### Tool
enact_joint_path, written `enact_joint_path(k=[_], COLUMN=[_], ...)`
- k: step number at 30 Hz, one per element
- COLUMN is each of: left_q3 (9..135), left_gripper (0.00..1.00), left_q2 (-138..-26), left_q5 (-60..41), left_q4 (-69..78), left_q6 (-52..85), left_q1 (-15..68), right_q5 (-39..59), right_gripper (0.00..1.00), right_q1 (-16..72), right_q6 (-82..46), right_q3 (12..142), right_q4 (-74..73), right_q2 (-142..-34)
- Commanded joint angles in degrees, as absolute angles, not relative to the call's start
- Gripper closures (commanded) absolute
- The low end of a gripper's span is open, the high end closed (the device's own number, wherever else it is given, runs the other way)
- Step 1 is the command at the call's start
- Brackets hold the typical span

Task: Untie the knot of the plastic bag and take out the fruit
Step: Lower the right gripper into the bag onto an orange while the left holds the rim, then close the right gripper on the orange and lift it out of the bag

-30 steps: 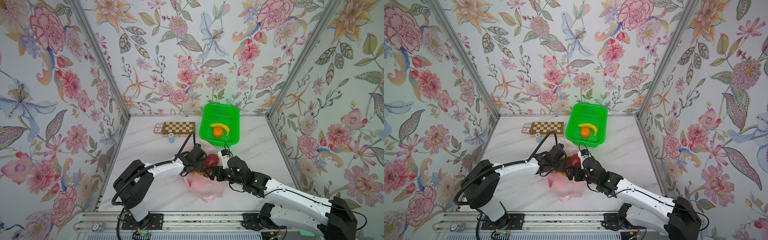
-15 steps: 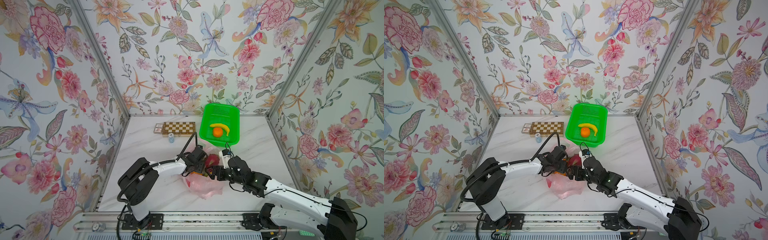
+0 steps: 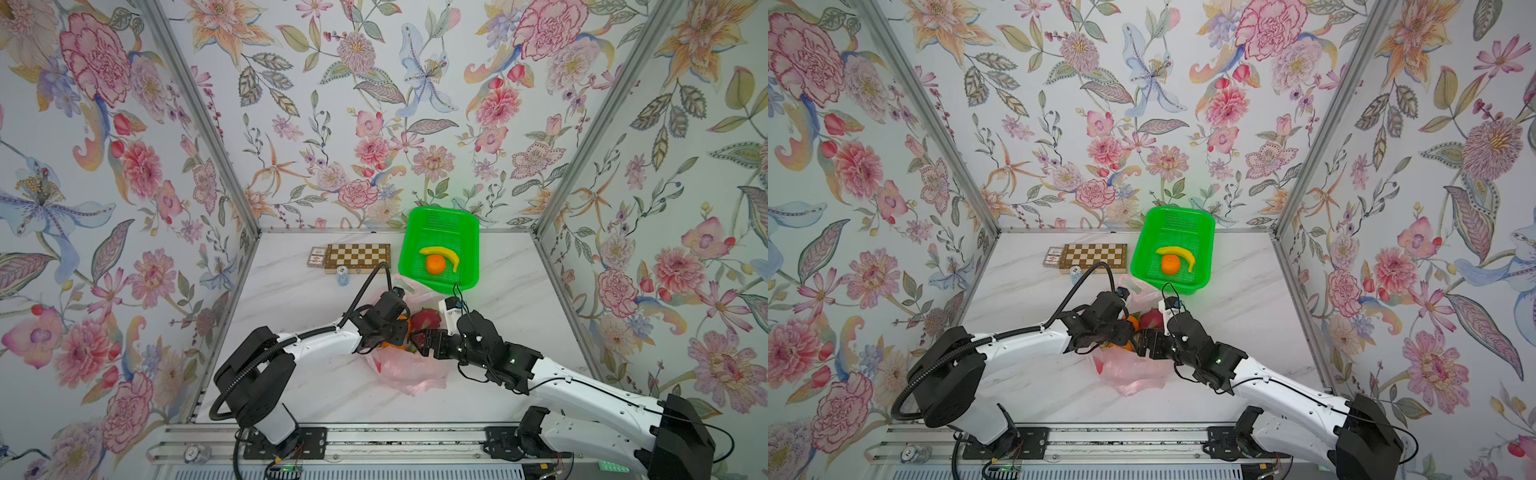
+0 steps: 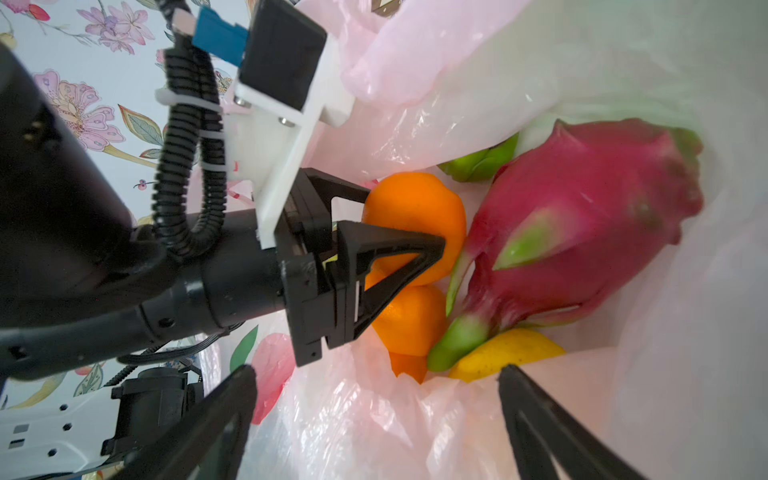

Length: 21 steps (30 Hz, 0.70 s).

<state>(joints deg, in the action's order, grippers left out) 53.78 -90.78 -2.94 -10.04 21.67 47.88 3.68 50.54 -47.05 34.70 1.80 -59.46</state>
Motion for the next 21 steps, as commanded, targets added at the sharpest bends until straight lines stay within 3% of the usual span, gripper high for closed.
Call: enact_joint_path(k=[1,21], left_q3=[52.1,38.2], left_gripper=[0.60,0.59], left_q2=[-86.8,-68.1], left_q5=[-6.2,-17.8], left_q4=[-7.3,14.7], left_q6=[19.3,2.8], left_q1=[47.3,47.4], right_q5=[3.8,10.8], right_gripper=[0.08,0.06], right_q1=[49.9,42.8], right_q6=[-48.2,-52.1], right_q3=[34.4,31.4], right_q4=[0.2,-6.6], right_q2=[-58.1,-52.1])
